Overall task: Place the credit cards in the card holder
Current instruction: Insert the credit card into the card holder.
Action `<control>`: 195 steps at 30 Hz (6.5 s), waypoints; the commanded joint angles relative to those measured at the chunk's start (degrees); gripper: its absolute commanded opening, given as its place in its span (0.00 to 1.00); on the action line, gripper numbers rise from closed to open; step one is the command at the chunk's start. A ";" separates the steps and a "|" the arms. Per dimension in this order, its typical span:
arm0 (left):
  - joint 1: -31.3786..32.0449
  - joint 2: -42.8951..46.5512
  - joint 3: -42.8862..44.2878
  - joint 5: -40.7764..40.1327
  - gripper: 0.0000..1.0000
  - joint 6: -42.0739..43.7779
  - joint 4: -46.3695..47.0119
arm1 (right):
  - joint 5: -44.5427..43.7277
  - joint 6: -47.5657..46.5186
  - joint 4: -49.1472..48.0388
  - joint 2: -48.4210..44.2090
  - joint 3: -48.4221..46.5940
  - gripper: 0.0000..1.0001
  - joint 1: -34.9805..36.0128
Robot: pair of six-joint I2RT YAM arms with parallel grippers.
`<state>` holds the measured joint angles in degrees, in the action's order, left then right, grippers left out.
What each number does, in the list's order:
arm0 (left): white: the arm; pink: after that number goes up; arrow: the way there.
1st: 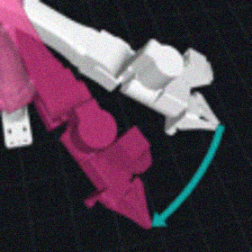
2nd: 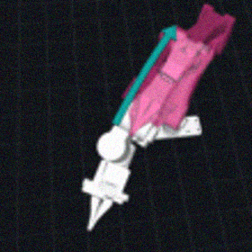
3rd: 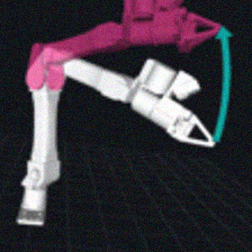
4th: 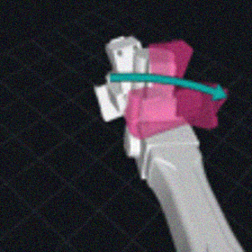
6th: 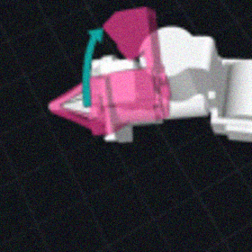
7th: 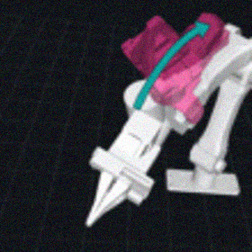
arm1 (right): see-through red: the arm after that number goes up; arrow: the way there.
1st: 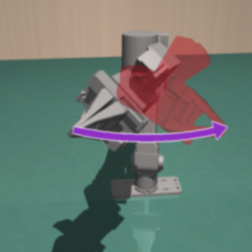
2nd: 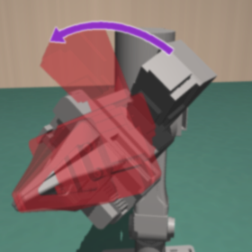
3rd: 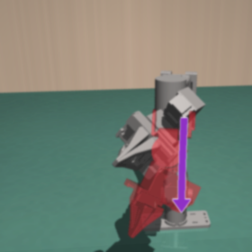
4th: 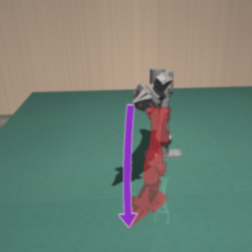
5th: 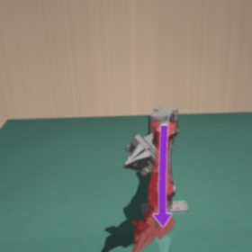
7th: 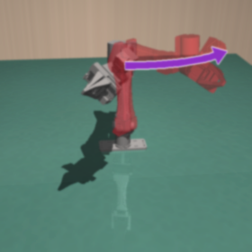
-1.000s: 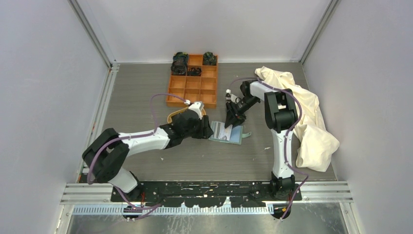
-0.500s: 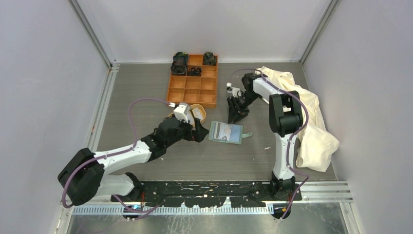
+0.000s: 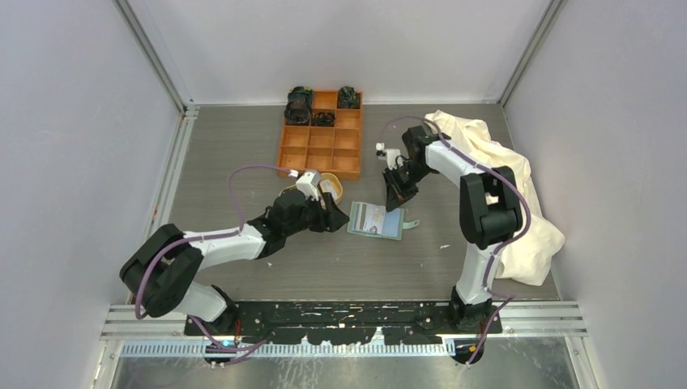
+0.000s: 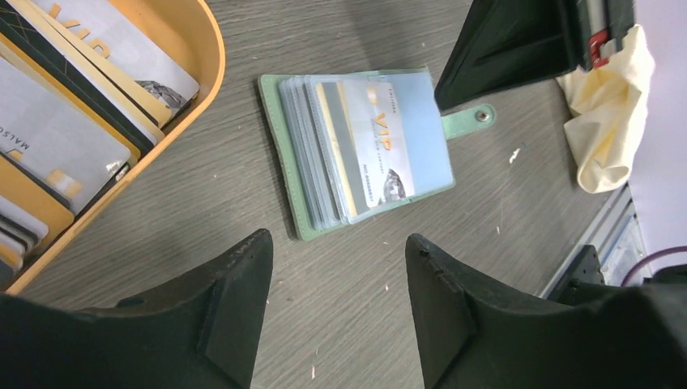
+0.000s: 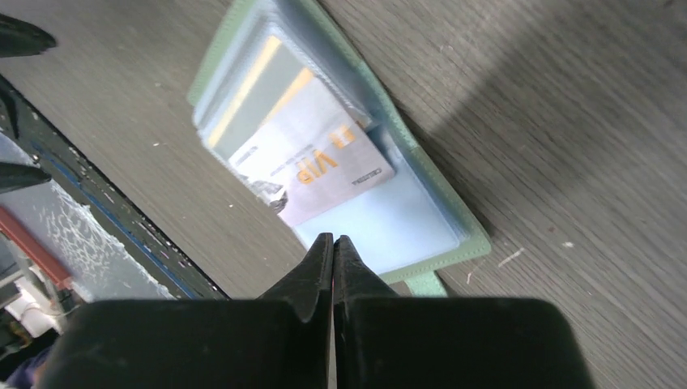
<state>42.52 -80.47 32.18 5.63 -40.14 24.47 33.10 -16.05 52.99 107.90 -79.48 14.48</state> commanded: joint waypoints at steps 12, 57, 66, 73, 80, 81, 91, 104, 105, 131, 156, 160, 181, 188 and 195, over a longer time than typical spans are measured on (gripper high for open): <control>3.46 -15.87 13.82 -3.24 0.68 3.23 -10.29 | -1.31 8.93 -1.63 10.12 -2.59 0.01 3.80; 8.27 -22.83 17.27 -0.62 0.55 1.37 -6.86 | 6.76 18.23 -13.04 5.36 3.67 0.01 3.74; 8.34 -20.32 14.16 -1.64 0.58 -1.33 -2.89 | 9.54 13.24 -10.71 0.07 4.67 0.01 -1.49; 8.28 -16.45 10.55 -7.78 0.59 -4.59 -0.71 | 3.63 12.31 -9.09 -0.40 5.76 0.23 -1.86; 7.75 -19.78 12.87 -7.13 0.57 -5.76 -2.69 | 2.78 12.50 -7.77 4.65 4.35 0.38 -1.13; 7.73 -20.70 13.27 -6.70 0.57 -5.88 -2.61 | 2.95 12.60 -7.76 5.09 4.18 0.39 -1.00; 7.75 -24.35 15.57 -2.16 0.47 -6.34 -1.08 | 13.95 13.19 -8.37 6.19 3.40 0.24 -0.42; 6.91 -15.90 7.33 -4.50 0.58 -8.99 5.02 | 11.18 9.79 -6.77 0.91 3.32 0.33 -3.75; 6.69 -15.17 6.11 -4.72 0.58 -9.81 5.66 | 10.35 9.67 -7.20 -0.03 3.71 0.32 -4.02; 4.71 -20.09 6.04 -5.92 0.60 -19.40 6.04 | 2.27 9.23 -5.03 4.95 1.67 0.13 -0.24; 3.53 -25.20 8.75 2.69 0.62 -21.18 17.76 | 7.65 6.48 -0.58 6.32 -0.42 0.15 -0.88; 3.55 -24.64 8.70 3.02 0.61 -20.70 19.50 | 9.40 5.60 0.27 2.67 -0.42 0.18 -3.28; 3.66 -26.38 10.30 4.19 0.56 -21.60 22.04 | -4.70 3.26 1.37 4.99 1.00 0.50 -10.12; 3.71 -26.58 11.48 5.29 0.54 -21.70 22.03 | -2.65 3.28 1.69 7.40 0.44 0.47 -10.37; 4.12 -24.73 13.57 5.93 0.54 -20.43 20.25 | 15.51 1.92 6.38 7.49 -1.08 0.38 -13.70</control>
<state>46.00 -107.35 42.15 9.98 -62.13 42.19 35.27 -13.37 55.92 115.92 -78.39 1.96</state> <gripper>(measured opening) 0.538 0.394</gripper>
